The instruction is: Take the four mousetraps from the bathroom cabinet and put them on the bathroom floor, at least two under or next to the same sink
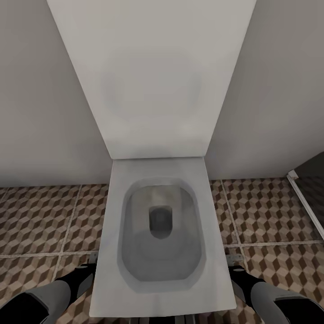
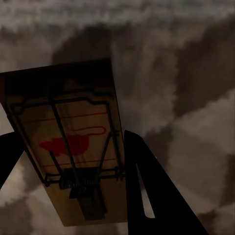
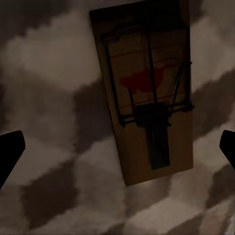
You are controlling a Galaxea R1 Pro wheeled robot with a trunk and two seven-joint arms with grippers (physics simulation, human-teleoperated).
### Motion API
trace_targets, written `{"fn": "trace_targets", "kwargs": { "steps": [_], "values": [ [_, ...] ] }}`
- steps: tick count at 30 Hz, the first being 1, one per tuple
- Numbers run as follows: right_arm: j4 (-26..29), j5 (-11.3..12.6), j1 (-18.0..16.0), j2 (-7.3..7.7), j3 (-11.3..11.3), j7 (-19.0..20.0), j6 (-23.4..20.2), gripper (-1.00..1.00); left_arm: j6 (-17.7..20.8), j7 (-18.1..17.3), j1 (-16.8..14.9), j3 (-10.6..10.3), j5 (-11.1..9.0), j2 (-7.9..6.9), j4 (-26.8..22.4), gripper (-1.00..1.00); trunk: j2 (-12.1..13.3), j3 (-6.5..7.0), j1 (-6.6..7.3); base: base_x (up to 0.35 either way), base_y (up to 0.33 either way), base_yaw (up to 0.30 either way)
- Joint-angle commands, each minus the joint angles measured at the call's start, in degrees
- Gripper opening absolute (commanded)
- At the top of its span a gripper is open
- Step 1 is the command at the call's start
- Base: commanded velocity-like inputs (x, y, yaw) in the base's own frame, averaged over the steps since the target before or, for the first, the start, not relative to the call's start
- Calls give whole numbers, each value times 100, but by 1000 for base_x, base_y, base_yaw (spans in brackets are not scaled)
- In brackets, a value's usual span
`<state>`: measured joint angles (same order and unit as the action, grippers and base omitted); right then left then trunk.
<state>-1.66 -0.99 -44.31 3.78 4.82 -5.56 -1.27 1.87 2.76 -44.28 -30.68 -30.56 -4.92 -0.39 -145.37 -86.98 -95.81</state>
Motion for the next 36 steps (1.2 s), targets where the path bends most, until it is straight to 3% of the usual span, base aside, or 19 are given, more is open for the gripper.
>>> {"fn": "trace_targets", "kwargs": {
  "steps": [1, 10, 11, 36],
  "values": [
    [-10, -13, -6, -1, 45, -16, -13, 100, 35, 14, -1, -47, -28, 0, -5, -100, -1, -3, 1, 0, 0, 0],
    [-10, -14, -4, 0, 45, -15, -13, 100, 202, 14, -1, -45, -22, 0, -5, -100, -1, -3, 1, 0, 0, 0],
    [-10, -13, -2, 0, 45, -15, -13, 100, 208, 14, -1, -44, -21, 0, -5, 100, -1, -3, 1, 0, 0, 0],
    [-10, -15, -7, 0, 45, -17, -13, 100, 208, 14, -1, -44, -21, 0, -5, 100, -1, -3, 1, 0, 0, 0]
  ]
}}
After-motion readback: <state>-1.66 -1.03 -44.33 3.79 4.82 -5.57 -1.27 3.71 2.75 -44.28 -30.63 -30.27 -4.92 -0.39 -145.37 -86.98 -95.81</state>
